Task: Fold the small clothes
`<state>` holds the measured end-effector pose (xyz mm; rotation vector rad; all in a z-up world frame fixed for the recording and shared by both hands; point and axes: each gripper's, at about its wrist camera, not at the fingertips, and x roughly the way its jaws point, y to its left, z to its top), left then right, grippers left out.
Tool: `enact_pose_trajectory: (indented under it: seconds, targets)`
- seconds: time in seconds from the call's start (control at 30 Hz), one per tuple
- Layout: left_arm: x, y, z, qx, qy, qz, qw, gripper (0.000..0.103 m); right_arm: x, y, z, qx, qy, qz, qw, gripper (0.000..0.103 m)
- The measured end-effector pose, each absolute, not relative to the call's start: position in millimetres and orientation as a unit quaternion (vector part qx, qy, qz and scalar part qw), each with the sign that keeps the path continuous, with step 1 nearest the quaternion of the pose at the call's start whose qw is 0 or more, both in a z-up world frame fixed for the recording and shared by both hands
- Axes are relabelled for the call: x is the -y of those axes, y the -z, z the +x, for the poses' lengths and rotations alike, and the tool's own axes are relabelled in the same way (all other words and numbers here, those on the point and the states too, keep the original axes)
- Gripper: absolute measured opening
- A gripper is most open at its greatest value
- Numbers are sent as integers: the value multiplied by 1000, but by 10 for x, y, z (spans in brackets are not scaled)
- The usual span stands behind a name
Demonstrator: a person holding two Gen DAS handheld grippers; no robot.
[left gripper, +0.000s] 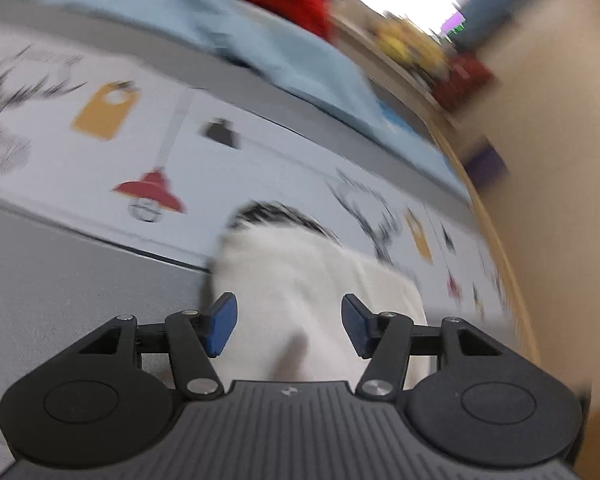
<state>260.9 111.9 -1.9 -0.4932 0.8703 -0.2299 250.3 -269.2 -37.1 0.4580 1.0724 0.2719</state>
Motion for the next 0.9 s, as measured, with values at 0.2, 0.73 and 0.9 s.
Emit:
enact_pose_trajectory:
  seconds: [0.2, 0.73, 0.9]
  targets:
    - [-272, 441, 2341, -489, 174, 67, 852, 50, 2716, 431, 2474, -518, -109, 235, 815, 13]
    - [-302, 321, 1931, -535, 131, 56, 833, 72, 2680, 486, 2177, -575, -93, 62, 810, 26]
    - [-426, -197, 1475, -474, 85, -4, 876, 84, 2819, 67, 1905, -487, -74, 68, 867, 27]
